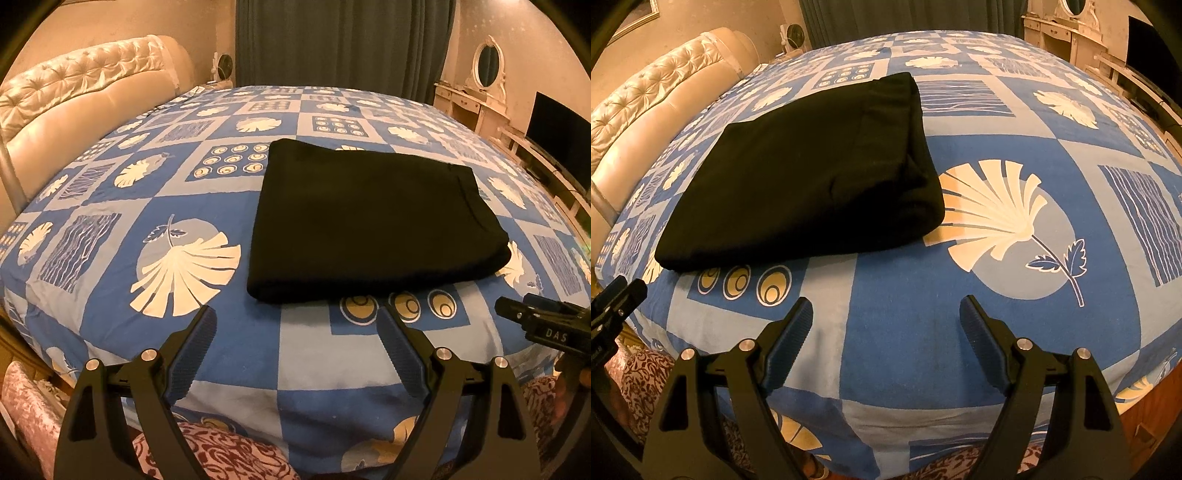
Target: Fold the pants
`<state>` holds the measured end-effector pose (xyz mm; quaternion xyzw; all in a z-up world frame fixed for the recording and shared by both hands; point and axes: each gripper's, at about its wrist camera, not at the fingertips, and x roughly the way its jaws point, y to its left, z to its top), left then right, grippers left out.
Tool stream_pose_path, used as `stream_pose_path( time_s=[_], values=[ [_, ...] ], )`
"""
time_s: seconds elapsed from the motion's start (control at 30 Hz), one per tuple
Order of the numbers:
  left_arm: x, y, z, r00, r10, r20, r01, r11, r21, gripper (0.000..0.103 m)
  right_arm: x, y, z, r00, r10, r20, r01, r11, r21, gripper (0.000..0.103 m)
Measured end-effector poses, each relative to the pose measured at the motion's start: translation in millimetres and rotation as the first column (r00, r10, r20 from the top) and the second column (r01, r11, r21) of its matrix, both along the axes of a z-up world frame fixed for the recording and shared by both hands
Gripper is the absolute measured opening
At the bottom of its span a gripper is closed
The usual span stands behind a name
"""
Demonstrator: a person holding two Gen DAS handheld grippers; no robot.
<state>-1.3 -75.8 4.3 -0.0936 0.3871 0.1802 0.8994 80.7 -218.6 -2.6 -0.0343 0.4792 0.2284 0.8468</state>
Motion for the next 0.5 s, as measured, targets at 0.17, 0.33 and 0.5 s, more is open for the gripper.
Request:
stream_pose_path(
  time_s=[0.17, 0.33, 0.5],
  values=[
    [-2, 1, 5, 0.999, -0.008, 0.034, 0.009, 0.999, -0.038, 0.087, 0, 1, 0, 1.0, 0.007, -0.005, -0.007, 1.0, 0.0, 0.082],
    [-1, -3, 12, 0.998, -0.045, 0.054, 0.048, 0.998, -0.051, 0.087, -1, 2, -3, 1.0, 0.011, -0.023, -0.011, 1.0, 0.002, 0.082],
    [6, -5, 9, 1.0, 0.029, -0.012, -0.029, 1.0, -0.003, 0.087, -3, 3, -4, 0.999, 0.016, -0.038, -0.016, 1.0, 0.006, 0.082]
  ],
)
